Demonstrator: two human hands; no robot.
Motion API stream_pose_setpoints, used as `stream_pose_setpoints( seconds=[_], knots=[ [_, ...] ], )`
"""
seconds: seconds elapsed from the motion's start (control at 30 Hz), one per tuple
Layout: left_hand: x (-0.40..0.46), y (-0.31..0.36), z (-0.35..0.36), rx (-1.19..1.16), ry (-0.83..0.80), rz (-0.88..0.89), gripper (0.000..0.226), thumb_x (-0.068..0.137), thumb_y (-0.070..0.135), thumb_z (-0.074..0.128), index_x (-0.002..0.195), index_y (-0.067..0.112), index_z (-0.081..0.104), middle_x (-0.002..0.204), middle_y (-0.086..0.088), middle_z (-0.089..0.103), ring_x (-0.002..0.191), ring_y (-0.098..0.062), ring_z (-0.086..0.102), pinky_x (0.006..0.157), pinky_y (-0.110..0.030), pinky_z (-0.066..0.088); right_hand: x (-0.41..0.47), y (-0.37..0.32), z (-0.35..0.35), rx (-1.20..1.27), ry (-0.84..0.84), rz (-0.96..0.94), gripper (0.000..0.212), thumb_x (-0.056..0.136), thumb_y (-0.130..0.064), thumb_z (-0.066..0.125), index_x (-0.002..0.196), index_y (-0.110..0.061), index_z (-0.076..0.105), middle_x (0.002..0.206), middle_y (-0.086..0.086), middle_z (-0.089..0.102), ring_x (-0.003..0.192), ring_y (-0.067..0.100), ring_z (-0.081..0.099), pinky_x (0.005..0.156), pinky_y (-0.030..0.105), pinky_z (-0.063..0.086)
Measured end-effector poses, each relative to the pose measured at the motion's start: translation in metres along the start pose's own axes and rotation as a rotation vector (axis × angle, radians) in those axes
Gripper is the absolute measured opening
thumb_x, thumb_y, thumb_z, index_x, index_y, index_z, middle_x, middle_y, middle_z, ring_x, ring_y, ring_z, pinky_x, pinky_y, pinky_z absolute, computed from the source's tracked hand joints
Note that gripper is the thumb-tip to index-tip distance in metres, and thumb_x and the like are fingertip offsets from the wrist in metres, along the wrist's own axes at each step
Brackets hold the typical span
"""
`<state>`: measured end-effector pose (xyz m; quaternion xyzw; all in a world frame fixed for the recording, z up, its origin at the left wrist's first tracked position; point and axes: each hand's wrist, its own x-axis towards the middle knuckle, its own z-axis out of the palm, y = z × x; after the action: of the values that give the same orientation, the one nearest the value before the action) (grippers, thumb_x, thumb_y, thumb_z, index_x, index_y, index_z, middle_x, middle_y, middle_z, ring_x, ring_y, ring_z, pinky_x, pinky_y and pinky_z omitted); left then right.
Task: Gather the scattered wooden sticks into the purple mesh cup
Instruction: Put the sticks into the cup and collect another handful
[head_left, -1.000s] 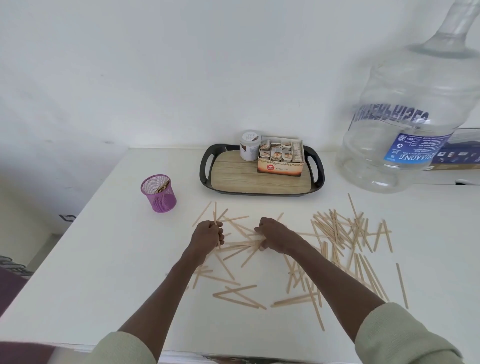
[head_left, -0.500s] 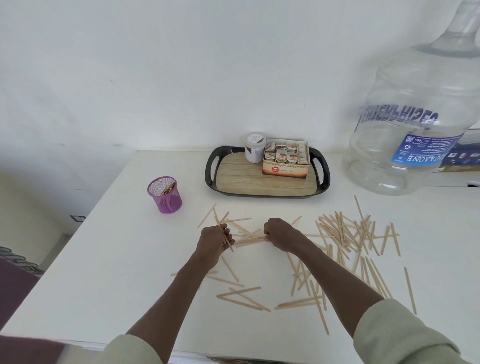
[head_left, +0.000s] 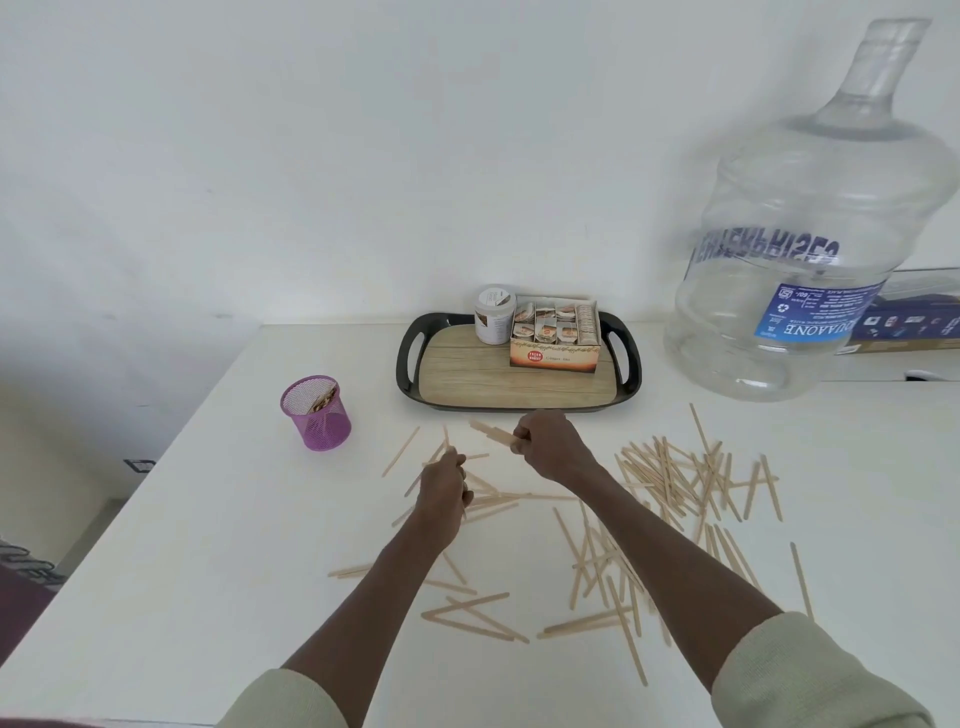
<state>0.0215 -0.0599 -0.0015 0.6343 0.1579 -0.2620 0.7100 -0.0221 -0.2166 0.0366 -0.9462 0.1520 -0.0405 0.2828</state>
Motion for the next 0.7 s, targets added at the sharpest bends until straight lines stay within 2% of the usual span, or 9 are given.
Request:
stream_pose_setpoints(
  seconds=[0.1,0.23,0.3,0.37,0.4,0.43,0.53,0.63,0.7],
  knots=[
    [-0.007,0.007,0.017,0.029,-0.085,0.008,0.055,0.097,0.061,0.038,0.103,0.009,0.056,0.069,0.003,0.035,0.057,-0.011,0.032,0.058,-0.025,0.034,0.003,-0.015,-0.008,0.068,0.049,0.008,0.009,0.084,-0.012,0.070,0.083,-0.006,0.076,0.070,0.003,0.067,0.059,0.014,0.056,0.055,0.024,0.037],
    [-0.016,0.016,0.035,-0.016,-0.206,-0.035,0.074,0.091,0.076,0.027,0.113,0.014,0.062,0.066,0.002,0.034,0.062,-0.011,0.035,0.066,-0.028,0.037,0.001,-0.035,-0.012,0.136,0.063,0.024,0.012,0.080,-0.012,0.072,0.073,-0.002,0.075,0.067,0.009,0.067,0.066,0.023,0.062,0.061,0.036,0.048],
    [-0.018,0.020,0.042,-0.119,-0.278,-0.027,0.072,0.093,0.072,0.025,0.108,0.016,0.067,0.072,-0.002,0.049,0.072,-0.013,0.050,0.076,-0.031,0.044,0.001,-0.042,-0.011,0.156,0.065,0.045,0.015,0.080,-0.011,0.072,0.070,-0.001,0.072,0.069,0.013,0.069,0.070,0.026,0.065,0.064,0.038,0.051],
    [-0.020,0.023,0.048,-0.293,-0.387,-0.025,0.068,0.100,0.062,0.023,0.119,0.010,0.063,0.102,-0.010,0.069,0.103,-0.019,0.063,0.098,-0.035,0.045,0.001,-0.048,-0.008,0.173,0.068,0.074,0.015,0.081,-0.011,0.068,0.072,0.001,0.072,0.073,0.013,0.071,0.074,0.026,0.067,0.068,0.037,0.053],
    [-0.022,0.025,0.052,-0.374,-0.422,-0.035,0.065,0.103,0.055,0.022,0.127,0.007,0.059,0.116,-0.014,0.068,0.116,-0.023,0.061,0.108,-0.037,0.041,0.001,-0.051,-0.007,0.182,0.074,0.089,0.016,0.083,-0.011,0.066,0.074,0.000,0.072,0.075,0.013,0.072,0.076,0.026,0.067,0.069,0.037,0.053],
    [-0.024,0.027,0.054,-0.438,-0.429,-0.051,0.060,0.106,0.049,0.022,0.132,0.005,0.055,0.122,-0.016,0.065,0.122,-0.024,0.058,0.113,-0.039,0.037,0.001,-0.053,-0.006,0.192,0.084,0.101,0.017,0.085,-0.012,0.064,0.076,-0.001,0.073,0.076,0.013,0.072,0.076,0.027,0.068,0.069,0.037,0.054],
    [-0.027,0.031,0.058,-0.519,-0.357,-0.079,0.048,0.109,0.032,0.026,0.135,0.002,0.052,0.107,-0.013,0.066,0.119,-0.023,0.056,0.113,-0.035,0.036,0.000,-0.057,-0.004,0.207,0.110,0.117,0.020,0.089,-0.013,0.060,0.082,-0.004,0.077,0.080,0.014,0.073,0.077,0.027,0.068,0.070,0.036,0.056],
    [-0.025,0.029,0.059,-0.484,-0.319,-0.062,0.042,0.109,0.026,0.027,0.129,0.000,0.053,0.107,-0.014,0.064,0.117,-0.024,0.056,0.112,-0.034,0.038,0.002,-0.054,-0.002,0.236,0.079,0.104,0.023,0.089,-0.008,0.057,0.082,-0.002,0.078,0.081,0.016,0.074,0.077,0.027,0.068,0.070,0.035,0.056],
    [-0.021,0.027,0.059,-0.416,-0.266,-0.028,0.040,0.109,0.027,0.026,0.121,0.002,0.054,0.102,-0.016,0.062,0.103,-0.024,0.061,0.096,-0.032,0.046,0.002,-0.050,-0.003,0.287,0.030,0.074,0.022,0.087,-0.004,0.057,0.085,-0.003,0.079,0.081,0.016,0.074,0.074,0.023,0.066,0.066,0.033,0.053]
  ],
)
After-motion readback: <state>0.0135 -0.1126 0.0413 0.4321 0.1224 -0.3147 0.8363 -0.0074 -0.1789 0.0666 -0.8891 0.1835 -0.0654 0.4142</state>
